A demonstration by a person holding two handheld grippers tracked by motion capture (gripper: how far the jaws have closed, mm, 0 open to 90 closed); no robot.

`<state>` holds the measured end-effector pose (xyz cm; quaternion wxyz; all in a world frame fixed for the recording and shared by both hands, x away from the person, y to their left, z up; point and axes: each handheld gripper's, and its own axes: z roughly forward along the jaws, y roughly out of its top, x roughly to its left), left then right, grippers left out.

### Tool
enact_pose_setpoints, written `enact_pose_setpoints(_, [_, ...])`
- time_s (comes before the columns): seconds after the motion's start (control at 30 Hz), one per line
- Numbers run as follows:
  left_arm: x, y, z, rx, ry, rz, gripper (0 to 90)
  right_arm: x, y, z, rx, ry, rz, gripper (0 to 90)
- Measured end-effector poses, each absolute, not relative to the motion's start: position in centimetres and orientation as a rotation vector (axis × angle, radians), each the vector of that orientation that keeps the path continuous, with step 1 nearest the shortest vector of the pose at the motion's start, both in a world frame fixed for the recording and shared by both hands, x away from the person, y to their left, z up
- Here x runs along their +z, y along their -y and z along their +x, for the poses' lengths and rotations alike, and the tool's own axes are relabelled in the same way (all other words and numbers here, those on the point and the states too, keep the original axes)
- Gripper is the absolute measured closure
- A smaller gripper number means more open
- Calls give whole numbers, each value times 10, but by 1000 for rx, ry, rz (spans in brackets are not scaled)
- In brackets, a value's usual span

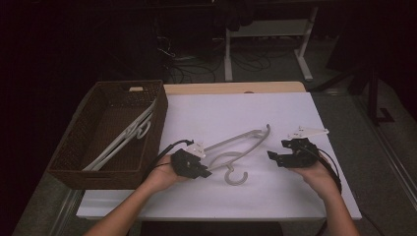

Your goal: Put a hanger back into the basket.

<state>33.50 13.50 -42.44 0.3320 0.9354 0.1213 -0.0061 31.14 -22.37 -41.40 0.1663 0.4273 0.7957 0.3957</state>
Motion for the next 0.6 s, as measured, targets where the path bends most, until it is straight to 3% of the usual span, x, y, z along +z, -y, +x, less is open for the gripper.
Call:
enact_pose_setpoints(0.3, [-398, -139, 348, -10, -482, 2349, 816, -428, 226, 290, 1163, -2268, 1181, 124])
enact_pose_setpoints(0.43, [-378, -140, 351, -3, -565, 2309, 816, -436, 224, 287, 1207, -2277, 1166, 11])
enact_pose_setpoints(0.6, [-343, -138, 355, 23, -571, 2283, 816, -441, 221, 282, 1190, -2303, 1137, 0])
